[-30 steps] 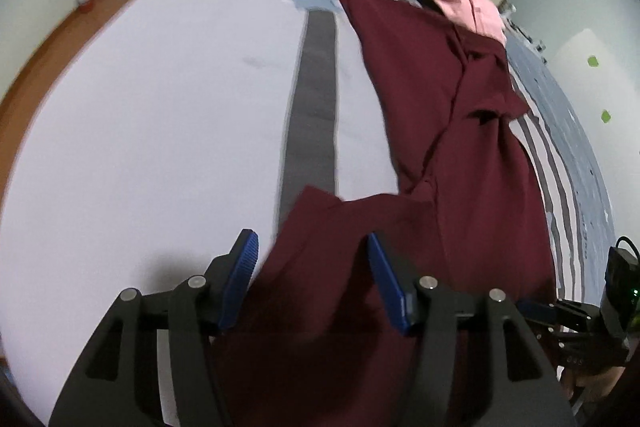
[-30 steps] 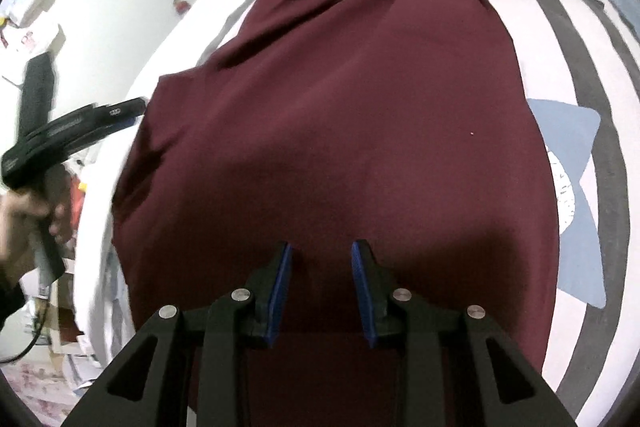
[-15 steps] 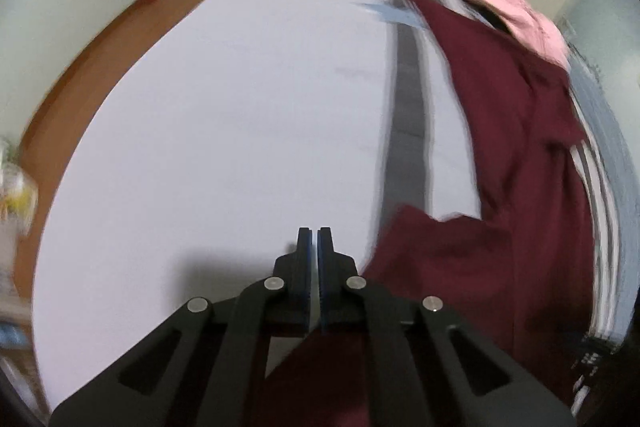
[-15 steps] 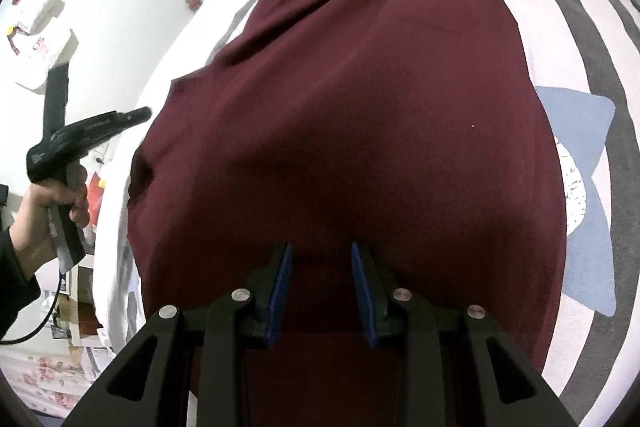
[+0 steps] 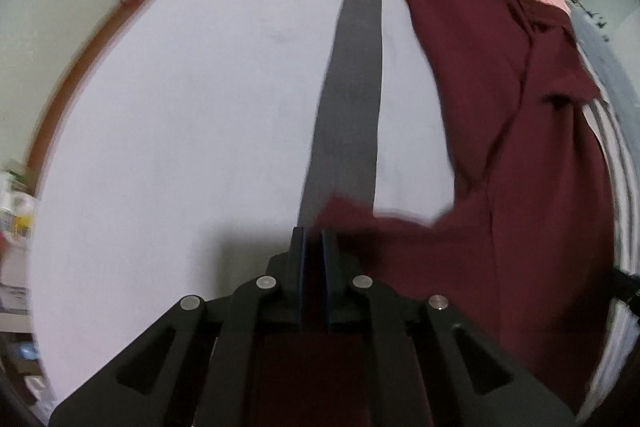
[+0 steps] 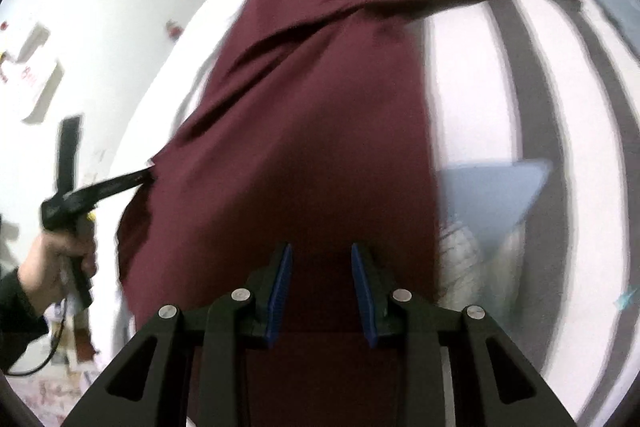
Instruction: Fold clothes
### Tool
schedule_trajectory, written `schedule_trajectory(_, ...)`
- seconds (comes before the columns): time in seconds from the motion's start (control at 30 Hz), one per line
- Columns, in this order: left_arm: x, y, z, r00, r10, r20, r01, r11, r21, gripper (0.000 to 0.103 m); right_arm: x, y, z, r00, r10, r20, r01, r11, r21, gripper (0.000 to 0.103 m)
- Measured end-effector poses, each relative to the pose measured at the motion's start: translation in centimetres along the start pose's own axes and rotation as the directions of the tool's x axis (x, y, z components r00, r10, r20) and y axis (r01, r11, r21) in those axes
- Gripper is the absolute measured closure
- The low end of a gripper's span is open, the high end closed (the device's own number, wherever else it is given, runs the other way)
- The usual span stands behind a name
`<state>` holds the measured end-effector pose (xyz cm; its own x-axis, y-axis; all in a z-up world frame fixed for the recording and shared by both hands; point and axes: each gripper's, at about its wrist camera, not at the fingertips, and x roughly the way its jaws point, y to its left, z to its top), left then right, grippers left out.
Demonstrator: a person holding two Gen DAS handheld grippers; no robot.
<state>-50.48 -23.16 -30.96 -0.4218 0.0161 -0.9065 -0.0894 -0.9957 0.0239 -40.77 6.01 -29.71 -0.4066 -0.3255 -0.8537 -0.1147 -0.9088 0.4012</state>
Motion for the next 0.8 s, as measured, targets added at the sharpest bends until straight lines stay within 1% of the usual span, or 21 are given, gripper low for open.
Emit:
schedule_trajectory(0.03, -0.8, -0.8, 0.8, 0.999, -0.012, 0.038, 0.012, 1.000, 0.000, 0.097, -0.3, -1.1, 0.7, 1.000, -0.017, 0.014, 0.017, 1.000, 0.012, 0.075)
schedule_trajectory(0.07, -1.6, -1.9, 1.7, 0.997, -0.043, 0.070, 0.043, 0.999, 0.003, 0.096, -0.7, -2.2, 1.4, 0.999, -0.035, 0.027, 0.034, 0.999, 0.025, 0.075)
schedule_trajectory(0.1, -2.1, -3.1, 2.6, 0.993, -0.072, 0.089, 0.071, 0.997, 0.015, 0.093, -1.0, -3.3, 2.2, 0.998, -0.052, 0.040, 0.051, 0.998, 0.037, 0.075)
schedule_trajectory(0.17, -2.6, -8.5, 5.1, 0.982, -0.147, 0.117, 0.137, 0.987, 0.086, 0.089, -1.9, -5.9, 3.8, 0.995, -0.083, 0.063, 0.079, 0.995, 0.063, 0.075)
schedule_trajectory(0.2, -2.5, -10.9, 6.1, 0.976, -0.177, 0.125, 0.163, 0.979, 0.119, 0.083, -2.2, -7.1, 4.5, 0.993, -0.096, 0.072, 0.091, 0.993, 0.073, 0.075)
schedule_trajectory(0.23, -2.4, -13.5, 7.2, 0.967, -0.215, 0.133, 0.193, 0.968, 0.161, 0.075, -2.6, -8.3, 5.1, 0.990, -0.111, 0.081, 0.105, 0.992, 0.076, 0.075)
schedule_trajectory(0.27, -2.2, -15.4, 8.2, 0.959, -0.248, 0.137, 0.219, 0.956, 0.194, 0.071, -3.1, -9.7, 5.9, 0.988, -0.129, 0.091, 0.122, 0.990, 0.076, 0.074)
schedule_trajectory(0.3, -2.1, -17.0, 9.1, 0.951, -0.277, 0.138, 0.243, 0.944, 0.224, 0.064, -3.4, -10.7, 6.4, 0.985, -0.140, 0.099, 0.133, 0.988, 0.077, 0.074)
schedule_trajectory(0.33, -1.5, -20.1, 10.4, 0.940, -0.312, 0.140, 0.270, 0.929, 0.254, 0.062, -3.8, -11.6, 6.9, 0.983, -0.151, 0.106, 0.143, 0.987, 0.077, 0.074)
schedule_trajectory(0.4, -0.2, -24.9, 12.2, 0.924, -0.362, 0.122, 0.311, 0.899, 0.310, 0.061, -4.6, -13.4, 7.8, 0.978, -0.167, 0.124, 0.158, 0.984, 0.084, 0.074)
schedule_trajectory(0.43, 0.0, -26.0, 12.2, 0.919, -0.376, 0.118, 0.321, 0.888, 0.329, 0.061, -5.0, -14.3, 8.2, 0.976, -0.174, 0.133, 0.163, 0.983, 0.089, 0.074)
schedule_trajectory(0.5, -0.4, -28.4, 10.9, 0.912, -0.398, 0.098, 0.338, 0.866, 0.370, 0.061, -5.4, -15.4, 8.7, 0.971, -0.186, 0.148, 0.173, 0.980, 0.097, 0.074)
schedule_trajectory(0.53, -0.6, -29.6, 10.2, 0.909, -0.408, 0.087, 0.346, 0.853, 0.390, 0.061, -5.6, -16.0, 8.9, 0.969, -0.193, 0.155, 0.178, 0.979, 0.103, 0.073)
schedule_trajectory(0.57, 0.0, -31.4, 10.4, 0.905, -0.420, 0.073, 0.357, 0.840, 0.408, 0.061, -5.9, -16.8, 9.0, 0.966, -0.200, 0.161, 0.183, 0.977, 0.111, 0.070)
schedule_trajectory(0.6, 1.0, -33.1, 10.9, 0.904, -0.423, 0.061, 0.361, 0.833, 0.420, 0.061, -6.2, -17.5, 9.1, 0.964, -0.208, 0.167, 0.190, 0.975, 0.118, 0.068)
schedule_trajectory(0.7, 2.0, -35.5, 10.6, 0.904, -0.425, 0.038, 0.364, 0.814, 0.453, 0.061, -6.7, -19.6, 9.2, 0.955, -0.239, 0.174, 0.215, 0.966, 0.143, 0.067)
schedule_trajectory(0.8, 4.3, -38.6, 10.9, 0.914, -0.405, 0.010, 0.341, 0.783, 0.521, 0.061, -7.0, -21.0, 9.1, 0.947, -0.267, 0.179, 0.235, 0.955, 0.180, 0.067)
